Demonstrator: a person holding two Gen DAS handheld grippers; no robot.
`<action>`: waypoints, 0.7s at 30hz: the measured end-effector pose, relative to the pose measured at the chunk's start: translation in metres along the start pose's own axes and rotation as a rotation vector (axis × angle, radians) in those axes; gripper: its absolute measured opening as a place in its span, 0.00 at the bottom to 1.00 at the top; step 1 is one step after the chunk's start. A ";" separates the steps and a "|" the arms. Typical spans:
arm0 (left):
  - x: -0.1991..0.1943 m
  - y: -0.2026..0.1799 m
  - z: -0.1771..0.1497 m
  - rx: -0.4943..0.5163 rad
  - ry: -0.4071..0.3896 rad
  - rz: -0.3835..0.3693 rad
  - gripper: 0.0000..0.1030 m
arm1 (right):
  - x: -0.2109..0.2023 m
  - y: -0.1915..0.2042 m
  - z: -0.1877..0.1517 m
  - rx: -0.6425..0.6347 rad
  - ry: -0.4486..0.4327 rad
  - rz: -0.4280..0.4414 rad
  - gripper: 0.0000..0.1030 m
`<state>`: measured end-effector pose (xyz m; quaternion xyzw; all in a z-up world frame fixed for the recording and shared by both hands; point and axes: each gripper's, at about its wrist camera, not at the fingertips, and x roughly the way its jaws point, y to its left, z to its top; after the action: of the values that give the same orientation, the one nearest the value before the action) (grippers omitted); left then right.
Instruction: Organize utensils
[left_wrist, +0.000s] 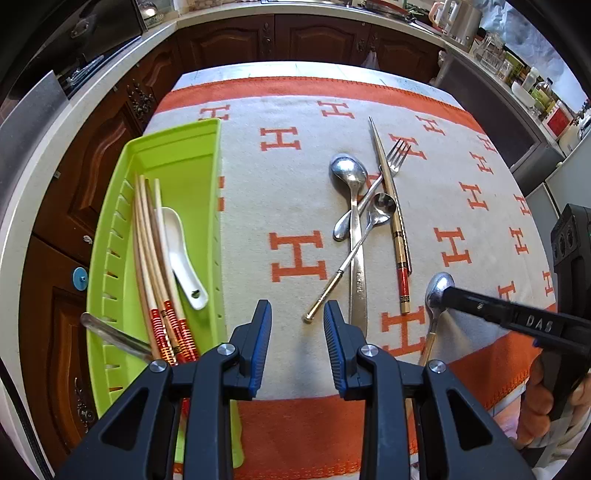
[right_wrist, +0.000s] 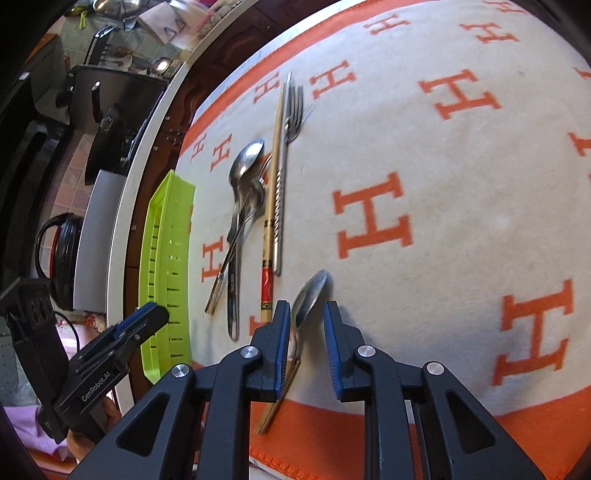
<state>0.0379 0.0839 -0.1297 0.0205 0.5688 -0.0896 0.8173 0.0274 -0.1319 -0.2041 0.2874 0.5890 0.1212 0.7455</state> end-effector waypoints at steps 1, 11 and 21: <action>0.001 -0.001 0.001 -0.001 0.004 -0.004 0.26 | 0.004 0.003 0.000 -0.012 0.007 0.001 0.18; 0.014 -0.014 0.021 0.016 0.011 -0.048 0.26 | 0.022 0.019 0.001 -0.072 -0.034 -0.022 0.07; 0.058 -0.027 0.039 0.099 0.107 -0.098 0.26 | 0.010 -0.005 0.015 -0.017 -0.082 -0.001 0.06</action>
<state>0.0889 0.0448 -0.1678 0.0380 0.6067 -0.1562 0.7785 0.0434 -0.1348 -0.2132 0.2853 0.5569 0.1140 0.7716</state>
